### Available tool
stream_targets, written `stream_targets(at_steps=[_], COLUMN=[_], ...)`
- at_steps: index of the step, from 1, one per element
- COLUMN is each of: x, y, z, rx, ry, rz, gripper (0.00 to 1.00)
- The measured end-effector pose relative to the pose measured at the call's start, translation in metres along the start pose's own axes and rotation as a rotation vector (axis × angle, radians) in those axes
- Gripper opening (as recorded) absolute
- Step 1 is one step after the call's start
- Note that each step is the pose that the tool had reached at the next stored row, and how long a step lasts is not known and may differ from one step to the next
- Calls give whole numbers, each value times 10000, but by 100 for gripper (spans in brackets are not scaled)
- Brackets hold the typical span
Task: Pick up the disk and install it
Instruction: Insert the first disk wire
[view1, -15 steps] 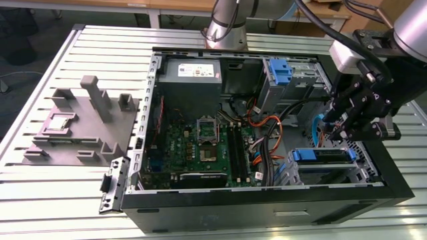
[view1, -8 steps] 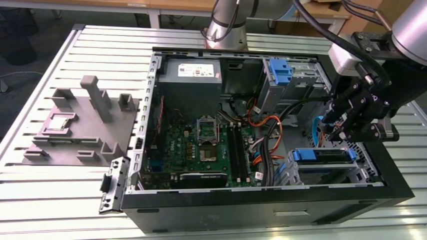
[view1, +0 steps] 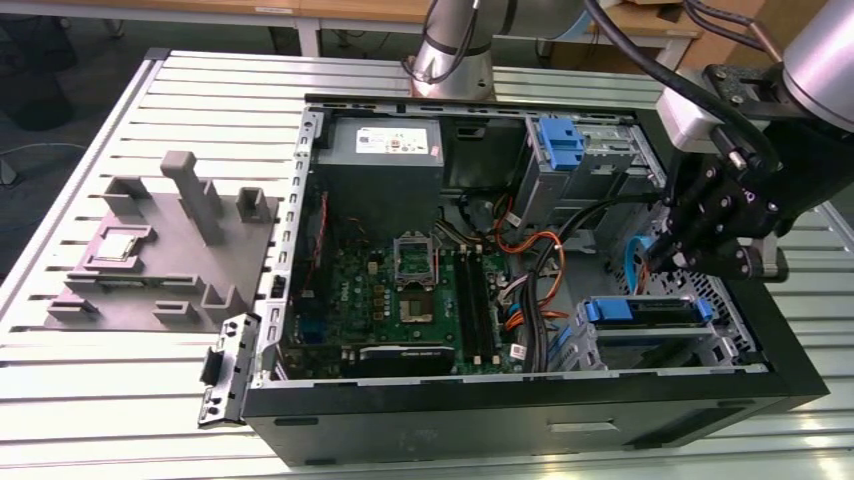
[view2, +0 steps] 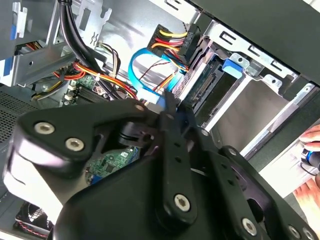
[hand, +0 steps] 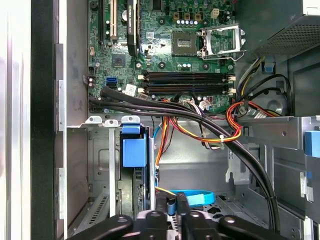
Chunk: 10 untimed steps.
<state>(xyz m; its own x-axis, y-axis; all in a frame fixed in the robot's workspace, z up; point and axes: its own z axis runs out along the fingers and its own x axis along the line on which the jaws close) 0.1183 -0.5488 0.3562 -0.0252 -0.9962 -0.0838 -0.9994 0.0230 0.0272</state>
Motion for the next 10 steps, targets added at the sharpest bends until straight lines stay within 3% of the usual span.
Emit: stream_targets(at_steps=[3, 10], x=[0, 2], y=[0, 0], z=[1, 5], rx=[-1, -1], ry=[0, -2], rz=[0, 0], gripper=[16, 16])
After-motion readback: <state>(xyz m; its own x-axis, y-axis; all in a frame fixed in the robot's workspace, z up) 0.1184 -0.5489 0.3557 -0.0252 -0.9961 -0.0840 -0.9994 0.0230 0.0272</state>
